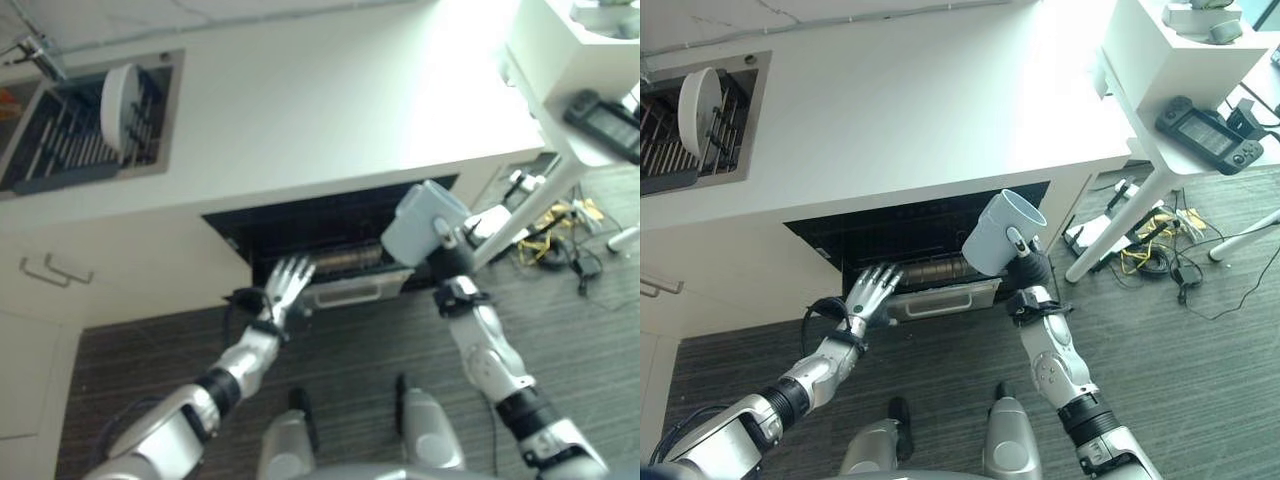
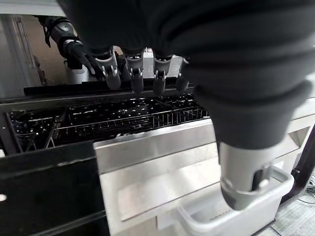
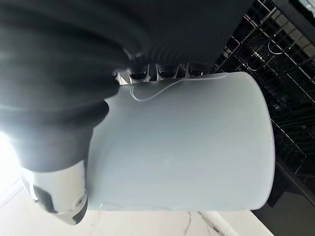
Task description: Place the dishes in the dishwasher.
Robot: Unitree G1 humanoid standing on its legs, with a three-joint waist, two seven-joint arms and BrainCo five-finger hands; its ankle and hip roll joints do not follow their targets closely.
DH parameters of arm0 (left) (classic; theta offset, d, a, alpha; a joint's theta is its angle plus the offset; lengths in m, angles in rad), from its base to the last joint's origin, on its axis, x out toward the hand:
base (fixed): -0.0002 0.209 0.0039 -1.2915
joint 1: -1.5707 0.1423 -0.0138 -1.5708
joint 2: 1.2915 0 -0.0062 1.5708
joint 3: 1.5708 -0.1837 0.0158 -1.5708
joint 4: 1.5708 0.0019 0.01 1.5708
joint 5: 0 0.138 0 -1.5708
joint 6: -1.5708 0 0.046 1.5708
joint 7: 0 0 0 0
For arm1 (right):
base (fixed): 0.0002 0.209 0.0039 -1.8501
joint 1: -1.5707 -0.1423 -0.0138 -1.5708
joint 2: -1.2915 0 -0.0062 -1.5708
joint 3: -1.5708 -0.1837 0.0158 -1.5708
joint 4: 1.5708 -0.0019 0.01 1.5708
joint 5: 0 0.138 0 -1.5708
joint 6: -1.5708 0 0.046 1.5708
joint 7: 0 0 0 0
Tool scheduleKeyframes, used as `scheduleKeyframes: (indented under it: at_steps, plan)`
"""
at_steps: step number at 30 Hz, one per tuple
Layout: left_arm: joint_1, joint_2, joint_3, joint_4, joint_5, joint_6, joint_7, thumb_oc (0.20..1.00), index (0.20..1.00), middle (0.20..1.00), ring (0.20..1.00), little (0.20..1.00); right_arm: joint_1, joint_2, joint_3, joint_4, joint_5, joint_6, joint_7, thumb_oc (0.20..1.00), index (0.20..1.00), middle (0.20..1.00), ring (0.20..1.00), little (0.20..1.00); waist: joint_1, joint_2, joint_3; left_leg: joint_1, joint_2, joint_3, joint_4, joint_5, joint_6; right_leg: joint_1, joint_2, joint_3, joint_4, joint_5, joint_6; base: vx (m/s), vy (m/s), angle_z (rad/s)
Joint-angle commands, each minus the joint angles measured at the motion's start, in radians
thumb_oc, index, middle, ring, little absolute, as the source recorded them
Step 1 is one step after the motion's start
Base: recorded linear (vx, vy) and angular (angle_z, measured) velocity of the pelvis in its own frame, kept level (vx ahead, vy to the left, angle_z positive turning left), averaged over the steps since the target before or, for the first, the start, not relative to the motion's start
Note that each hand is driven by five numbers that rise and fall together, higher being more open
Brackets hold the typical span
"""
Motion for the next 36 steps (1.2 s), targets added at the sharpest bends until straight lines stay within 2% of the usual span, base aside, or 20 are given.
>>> scheduleKeyframes:
  at_steps: [1,2,3,4,7,9,10,12,18,22,25,26,27,28,29,31,33,34,35,36]
  plan:
    - [-0.025,-0.004,-0.027,0.027,-0.073,-0.072,-0.288,1.000,1.000,1.000,1.000,1.000,-0.062,0.012,-0.020,-0.099,-0.035,-0.007,0.025,0.200,0.200,0.200,0.200,0.200,0.002,0.005,-0.019,-0.012,0.087,-0.033,0.017,0.047,-0.025,0.039,-0.060,-0.005,-0.067,0.092,0.039,0.00,0.000,0.00]
    - [-0.016,-0.026,-0.054,0.048,-0.099,-0.030,-0.410,1.000,1.000,1.000,1.000,1.000,-0.073,0.020,-0.018,-0.094,-0.042,-0.001,0.024,0.200,0.200,0.200,0.200,0.200,-0.004,0.006,-0.013,-0.015,0.086,-0.033,0.017,0.048,-0.026,0.035,-0.061,-0.004,-0.067,0.093,0.041,-0.02,0.032,-0.01]
    - [-0.010,-0.038,-0.072,0.068,-0.111,-0.033,-0.447,1.000,1.000,1.000,1.000,1.000,-0.085,0.025,-0.014,-0.086,-0.046,0.000,0.021,0.200,0.200,0.200,0.200,0.200,-0.007,0.007,-0.009,-0.016,0.086,-0.033,0.017,0.047,-0.026,0.033,-0.062,-0.004,-0.067,0.092,0.043,-0.04,0.047,-0.02]
    - [-0.013,-0.064,-0.113,0.105,-0.182,-0.040,-0.617,1.000,1.000,1.000,1.000,1.000,-0.119,0.026,-0.003,-0.079,-0.048,0.012,0.007,0.200,0.200,0.200,0.200,0.200,-0.017,0.011,0.004,-0.016,0.084,-0.028,0.017,0.045,-0.024,0.028,-0.064,-0.005,-0.067,0.093,0.044,-0.04,0.047,-0.02]
    - [-0.001,-0.074,-0.143,0.095,-0.300,-0.046,-0.849,1.000,1.000,1.000,1.000,1.000,-0.155,0.021,-0.003,-0.078,-0.054,0.044,0.001,0.200,0.200,0.200,0.200,0.200,-0.029,0.020,0.024,-0.017,0.077,-0.025,0.017,0.046,-0.023,0.023,-0.068,-0.005,-0.067,0.095,0.043,-0.04,0.063,-0.02]
    - [0.004,-0.085,-0.143,0.076,-0.376,-0.040,-0.912,1.000,1.000,1.000,1.000,1.000,-0.160,0.017,-0.007,-0.075,-0.056,0.059,0.002,0.200,0.200,0.200,0.200,0.200,-0.033,0.026,0.030,-0.012,0.074,-0.023,0.017,0.046,-0.022,0.028,-0.071,-0.005,-0.067,0.094,0.042,0.01,0.065,-0.01]
    - [0.007,-0.092,-0.141,0.042,-0.408,-0.010,-0.954,1.000,1.000,1.000,1.000,1.000,-0.158,0.010,-0.011,-0.080,-0.058,0.068,0.003,0.200,0.200,0.200,0.200,0.200,-0.035,0.031,0.034,-0.009,0.072,-0.021,0.017,0.045,-0.021,0.031,-0.073,-0.006,-0.067,0.091,0.040,0.02,0.073,-0.02]
    - [0.010,-0.077,-0.147,-0.040,-0.410,0.055,-1.032,1.000,1.000,1.000,1.000,1.000,-0.147,-0.002,-0.027,-0.087,-0.059,0.082,0.016,0.200,0.200,0.200,0.200,0.200,-0.035,0.040,0.040,-0.006,0.065,-0.021,0.017,0.043,-0.020,0.035,-0.080,-0.008,-0.067,0.090,0.040,0.01,0.073,0.01]
    - [-0.001,-0.023,-0.139,-0.227,-0.387,0.144,-1.151,1.000,1.000,1.000,1.000,1.000,-0.120,-0.016,-0.047,-0.098,-0.071,0.099,0.022,0.200,0.200,0.200,0.200,0.200,-0.024,0.055,0.039,0.000,0.055,-0.028,0.017,0.039,-0.015,0.049,-0.098,-0.025,-0.067,0.087,0.043,0.03,0.032,0.03]
    - [-0.014,-0.002,-0.131,-0.297,-0.355,0.178,-1.178,1.000,1.000,1.000,1.000,1.000,-0.102,-0.017,-0.055,-0.090,-0.096,0.094,0.012,0.200,0.200,0.200,0.200,0.200,-0.018,0.059,0.040,0.001,0.052,-0.034,0.017,0.037,-0.013,0.051,-0.102,-0.032,-0.067,0.087,0.045,0.03,-0.001,0.02]
    - [-0.016,0.017,-0.120,-0.328,-0.309,0.195,-1.159,1.000,1.000,1.000,1.000,1.000,-0.090,-0.021,-0.056,-0.074,-0.121,0.113,-0.015,0.200,0.200,0.200,0.200,0.200,-0.014,0.057,0.042,0.002,0.053,-0.037,0.017,0.036,-0.013,0.054,-0.103,-0.036,-0.067,0.087,0.045,0.01,-0.007,0.00]
    - [-0.017,0.038,-0.101,-0.352,-0.291,0.180,-1.048,1.000,1.000,1.000,1.000,1.000,-0.084,-0.030,-0.053,-0.049,-0.149,0.154,-0.021,0.200,0.200,0.200,0.200,0.200,-0.008,0.053,0.043,0.002,0.052,-0.042,0.017,0.036,-0.012,0.056,-0.102,-0.038,-0.067,0.087,0.044,0.03,-0.031,0.02]
    - [-0.025,0.044,-0.089,-0.353,-0.310,0.182,-0.988,1.000,1.000,1.000,1.000,1.000,-0.081,-0.036,-0.049,-0.039,-0.156,0.169,-0.029,0.200,0.200,0.200,0.200,0.200,-0.005,0.050,0.044,0.002,0.051,-0.044,0.017,0.036,-0.011,0.057,-0.102,-0.040,-0.067,0.088,0.044,0.02,-0.048,0.03]
    - [-0.033,0.045,-0.077,-0.350,-0.331,0.175,-0.960,1.000,1.000,1.000,1.000,1.000,-0.073,-0.043,-0.048,-0.034,-0.159,0.178,-0.038,0.200,0.200,0.200,0.200,0.200,-0.002,0.047,0.045,0.003,0.051,-0.045,0.017,0.036,-0.010,0.059,-0.101,-0.041,-0.067,0.089,0.042,0.00,-0.098,0.04]
    - [-0.042,0.065,-0.060,-0.372,-0.290,0.166,-1.030,1.000,1.000,1.000,1.000,1.000,-0.063,-0.065,-0.061,0.001,-0.150,0.187,-0.020,0.200,0.200,0.200,0.200,0.200,0.007,0.041,0.046,0.000,0.053,-0.051,0.017,0.037,-0.011,0.059,-0.100,-0.045,-0.067,0.088,0.042,0.00,-0.120,0.07]
    - [-0.037,0.090,-0.046,-0.392,-0.266,0.162,-0.990,1.000,1.000,1.000,1.000,1.000,-0.072,-0.083,-0.069,0.045,-0.165,0.218,-0.025,0.200,0.200,0.200,0.200,0.200,0.020,0.035,0.048,0.000,0.053,-0.061,0.017,0.039,-0.011,0.064,-0.102,-0.057,-0.067,0.092,0.043,0.01,-0.120,0.19]
    - [-0.049,0.103,-0.032,-0.394,-0.265,0.153,-0.913,1.000,1.000,1.000,1.000,1.000,-0.096,-0.103,-0.063,0.091,-0.205,0.246,-0.030,0.200,0.200,0.200,0.200,0.200,0.035,0.029,0.049,0.001,0.053,-0.069,0.017,0.041,-0.010,0.070,-0.104,-0.069,-0.067,0.093,0.042,0.00,-0.115,0.32]
    - [-0.072,0.103,-0.019,-0.385,-0.353,0.140,-0.774,1.000,1.000,1.000,1.000,1.000,-0.148,-0.123,-0.058,0.175,-0.238,0.261,-0.058,0.200,0.200,0.200,0.200,0.200,0.052,0.022,0.049,-0.002,0.057,-0.076,0.017,0.044,-0.012,0.074,-0.103,-0.078,-0.067,0.094,0.039,-0.01,-0.180,0.22]
    - [-0.102,0.108,0.012,-0.405,-0.418,0.101,-0.644,1.000,1.000,1.000,1.000,1.000,-0.220,-0.158,-0.081,0.311,-0.245,0.292,-0.052,0.200,0.200,0.200,0.200,0.200,0.081,0.015,0.048,-0.005,0.057,-0.088,0.017,0.044,-0.014,0.084,-0.102,-0.094,-0.067,0.090,0.036,-0.01,-0.193,0.15]
    - [-0.111,0.116,0.024,-0.410,-0.440,0.077,-0.605,1.000,1.000,1.000,1.000,1.000,-0.246,-0.172,-0.090,0.362,-0.242,0.302,-0.048,0.200,0.200,0.200,0.200,0.200,0.094,0.012,0.049,-0.007,0.057,-0.093,0.017,0.045,-0.015,0.087,-0.103,-0.101,-0.067,0.090,0.035,0.00,-0.142,0.19]
